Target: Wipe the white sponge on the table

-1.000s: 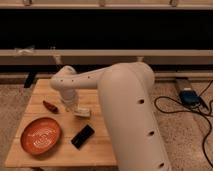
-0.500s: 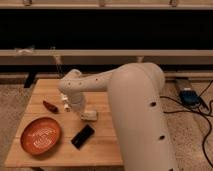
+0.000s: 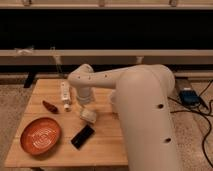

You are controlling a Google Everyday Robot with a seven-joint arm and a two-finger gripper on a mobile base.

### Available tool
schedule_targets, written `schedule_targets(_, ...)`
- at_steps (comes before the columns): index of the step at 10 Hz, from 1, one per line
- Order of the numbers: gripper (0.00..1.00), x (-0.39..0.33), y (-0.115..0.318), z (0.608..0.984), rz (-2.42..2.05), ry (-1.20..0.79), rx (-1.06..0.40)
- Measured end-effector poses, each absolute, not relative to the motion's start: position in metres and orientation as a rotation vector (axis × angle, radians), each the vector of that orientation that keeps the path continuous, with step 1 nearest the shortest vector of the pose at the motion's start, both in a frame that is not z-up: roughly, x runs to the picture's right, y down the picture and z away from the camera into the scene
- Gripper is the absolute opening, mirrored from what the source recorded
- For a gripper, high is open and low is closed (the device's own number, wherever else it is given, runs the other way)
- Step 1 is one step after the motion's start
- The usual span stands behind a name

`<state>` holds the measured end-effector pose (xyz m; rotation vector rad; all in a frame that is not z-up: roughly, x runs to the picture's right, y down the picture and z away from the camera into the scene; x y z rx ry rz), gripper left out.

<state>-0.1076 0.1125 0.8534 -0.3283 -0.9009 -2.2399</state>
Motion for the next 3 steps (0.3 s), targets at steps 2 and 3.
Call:
schedule_targets(2,0.80,-0.097,0.096,0.863,-2.211,-0.926,-0.319)
schedule_targets(3,0.80,-0.092,0.091,0.867,-2.197,-0.939,-0.320)
